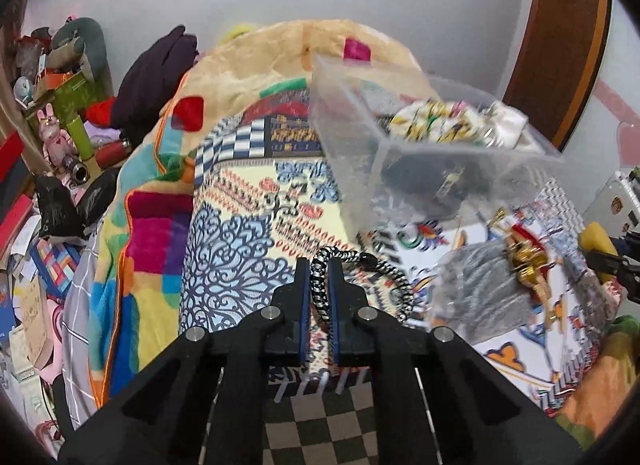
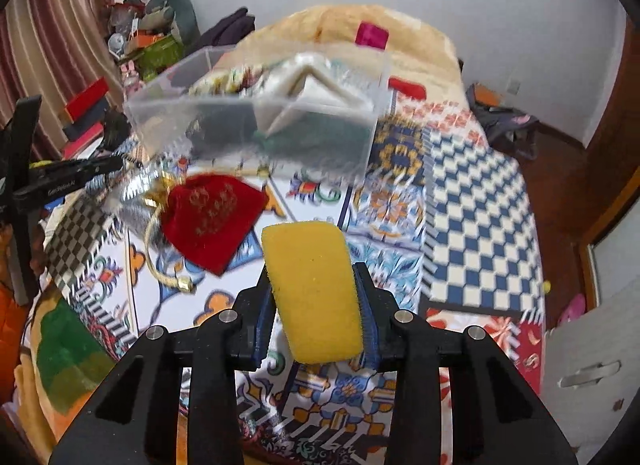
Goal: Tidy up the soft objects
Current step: 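Grasp the yellow sponge with the right tool while the left tool grasps the beaded bracelet, then place the sponge into the box with the right tool while the left tool releases the bracelet inside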
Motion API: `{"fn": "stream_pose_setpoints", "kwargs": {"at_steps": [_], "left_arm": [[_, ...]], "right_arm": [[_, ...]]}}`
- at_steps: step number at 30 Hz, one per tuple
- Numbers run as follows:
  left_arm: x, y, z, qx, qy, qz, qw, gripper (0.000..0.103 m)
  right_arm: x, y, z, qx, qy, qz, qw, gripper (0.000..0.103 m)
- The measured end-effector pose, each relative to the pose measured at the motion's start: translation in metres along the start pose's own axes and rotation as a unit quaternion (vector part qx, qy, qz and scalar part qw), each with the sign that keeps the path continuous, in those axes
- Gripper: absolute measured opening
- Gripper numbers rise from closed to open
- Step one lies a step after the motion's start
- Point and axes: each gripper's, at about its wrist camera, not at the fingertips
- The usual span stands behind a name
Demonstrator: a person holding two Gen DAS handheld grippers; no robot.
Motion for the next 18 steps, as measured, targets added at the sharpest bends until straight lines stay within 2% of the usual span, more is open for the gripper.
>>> {"fn": "stream_pose_setpoints", "kwargs": {"at_steps": [6, 11, 14, 18], "left_arm": [[-0.031, -0.023, -0.011, 0.003, 0.018, -0.049, 0.9986, 0.007], [-0.054, -0.05, -0.024, 0.005, 0.04, -0.098, 0.9943, 0.007], [-0.059, -0.066, -0.031, 0.008, 0.044, -0.123, 0.9914, 0.007], [-0.056, -0.083, -0.038, 0.014, 0.05, -0.134, 0.9896, 0.007]], "right_arm": [[-0.017, -0.027, 0.001, 0.0, 0.004, -0.051, 0.999, 0.033], [-0.027, -0.052, 0.003, -0.003, 0.007, -0.094, 0.996, 0.033], [-0.032, -0.068, 0.004, -0.005, 0.009, -0.12, 0.993, 0.034], [-0.034, -0.089, 0.003, 0.0, 0.007, -0.152, 0.988, 0.034]]}}
Point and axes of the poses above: each gripper's, at about its wrist camera, not at the fingertips, and x roughly the way its jaws point, z to its left, y to its underside, and after that the axes turned 10 degrees about -z, right-handed
